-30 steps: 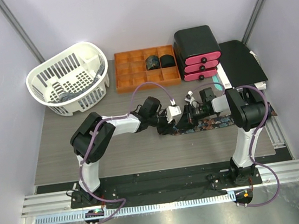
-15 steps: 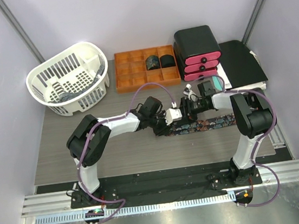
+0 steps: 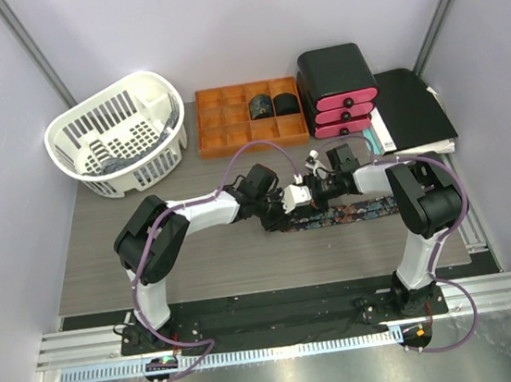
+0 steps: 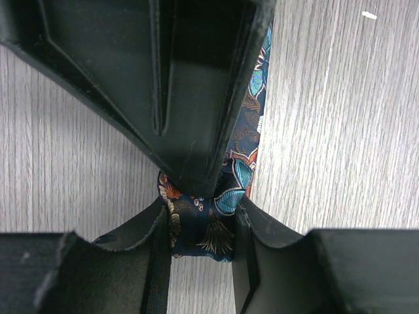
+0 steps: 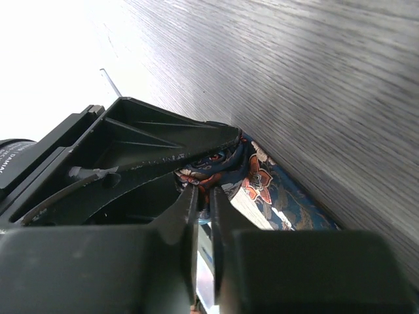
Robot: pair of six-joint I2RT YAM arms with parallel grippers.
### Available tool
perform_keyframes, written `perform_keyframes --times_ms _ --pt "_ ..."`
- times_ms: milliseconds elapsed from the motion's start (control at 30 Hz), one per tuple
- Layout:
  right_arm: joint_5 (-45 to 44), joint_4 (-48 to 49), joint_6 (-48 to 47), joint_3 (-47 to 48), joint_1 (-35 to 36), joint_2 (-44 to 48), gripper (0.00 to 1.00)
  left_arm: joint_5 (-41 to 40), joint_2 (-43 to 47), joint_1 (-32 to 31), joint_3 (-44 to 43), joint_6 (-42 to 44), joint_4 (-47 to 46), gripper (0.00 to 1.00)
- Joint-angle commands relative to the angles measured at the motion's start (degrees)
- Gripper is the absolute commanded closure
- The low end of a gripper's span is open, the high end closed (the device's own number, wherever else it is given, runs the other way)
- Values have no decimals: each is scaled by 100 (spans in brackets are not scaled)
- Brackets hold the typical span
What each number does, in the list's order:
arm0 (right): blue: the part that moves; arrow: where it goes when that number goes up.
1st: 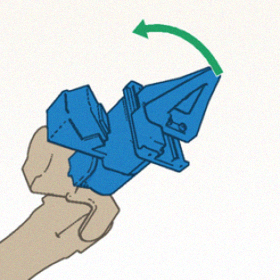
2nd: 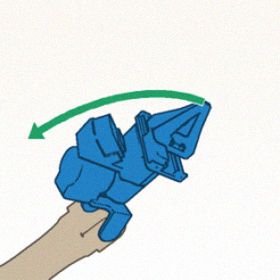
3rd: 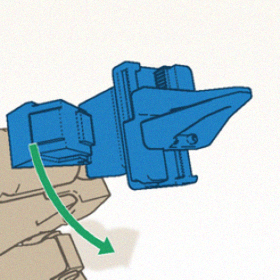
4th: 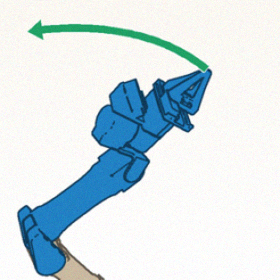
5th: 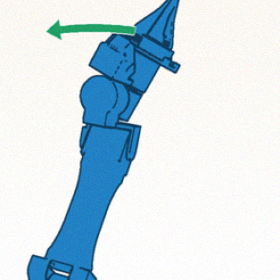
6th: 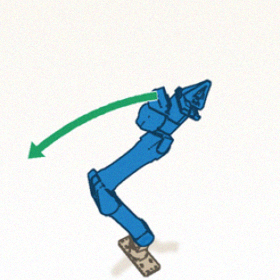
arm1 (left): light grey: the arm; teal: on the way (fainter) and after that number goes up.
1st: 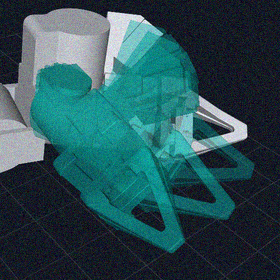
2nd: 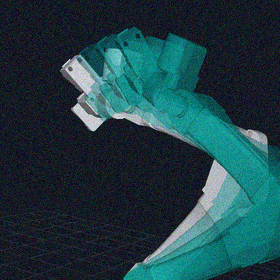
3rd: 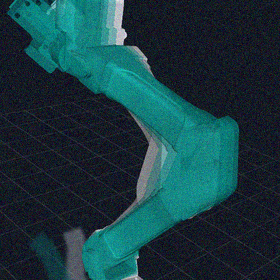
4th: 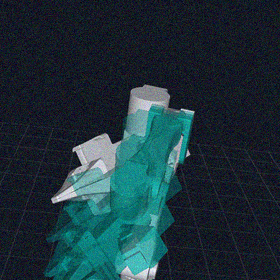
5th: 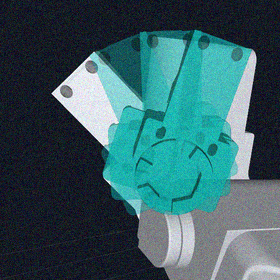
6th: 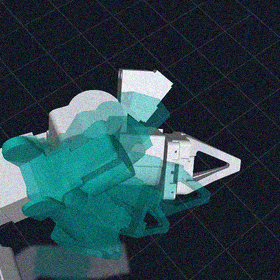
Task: Roll the ties
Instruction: Roll the tie at the center of the board.
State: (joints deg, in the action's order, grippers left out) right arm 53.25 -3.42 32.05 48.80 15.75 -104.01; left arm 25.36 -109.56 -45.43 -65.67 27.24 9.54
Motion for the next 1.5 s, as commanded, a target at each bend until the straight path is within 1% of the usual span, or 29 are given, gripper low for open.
perform_keyframes --times_ms 0,33,67,133,167,200,233,433,500,633,667,700,767,800,900,967,1133,1167,1267,1300,1367,1400,1433,1467 --pt "-87 -26 -58 69 60 144 95 -515 -338 -1 125 132 698 74" --pt "-87 -79 -111 77 25 144 98 -524 -338 -1 133 132 698 73" --pt "-113 -149 -155 69 -19 135 99 -533 -338 -1 125 123 698 70" --pt "-140 -386 -383 51 -150 100 99 -541 -303 17 142 97 716 66" --pt "-166 -492 -506 51 -203 82 99 -507 -286 34 151 71 725 58" --pt "-192 -676 -611 51 -265 56 99 -445 -207 69 177 27 681 54" --pt "-210 -764 -804 42 -317 4 99 -392 -163 95 195 0 646 46" --pt "-368 -1169 -1437 33 -669 -286 98 126 628 280 572 -606 -127 29" --pt "-447 -1345 -1596 77 -766 -357 99 284 847 298 599 -833 -233 26" --pt "-675 -1512 -1834 121 -854 -445 99 574 989 315 722 -1019 -435 20" --pt "-702 -1512 -1843 113 -845 -454 99 618 963 315 740 -1011 -496 18" --pt "-763 -1512 -1843 104 -854 -471 99 654 937 307 757 -1037 -584 14" --pt "-860 -1504 -1834 95 -837 -515 99 741 770 307 757 -1151 -874 12" --pt "-930 -1495 -1817 86 -837 -541 99 785 708 307 749 -1203 -936 12" --pt "-966 -1399 -1660 25 -837 -638 99 891 462 237 705 -1441 -1550 12" --pt "-957 -1110 -1466 -45 -828 -656 99 891 339 149 731 -1494 -1892 13" --pt "-966 -573 -947 -203 -740 -717 99 874 172 43 924 -1521 -2219 18" --pt "-949 -302 -816 -239 -688 -718 99 769 154 8 942 -1468 -2228 19" --pt "-922 208 -385 -406 -547 -753 99 365 49 -27 925 -1257 -2062 29" --pt "-913 315 -280 -493 -512 -761 99 294 40 -27 898 -1065 -1940 37" --pt "-887 805 11 -546 -459 -814 99 57 31 -10 775 -775 -1413 47" --pt "-843 930 116 -547 -441 -840 99 30 40 16 749 -573 -1289 55" --pt "-826 1001 178 -520 -424 -867 99 47 83 51 749 -484 -1036 59" --pt "-808 1010 213 -398 -415 -884 98 65 101 113 749 -379 -972 64"
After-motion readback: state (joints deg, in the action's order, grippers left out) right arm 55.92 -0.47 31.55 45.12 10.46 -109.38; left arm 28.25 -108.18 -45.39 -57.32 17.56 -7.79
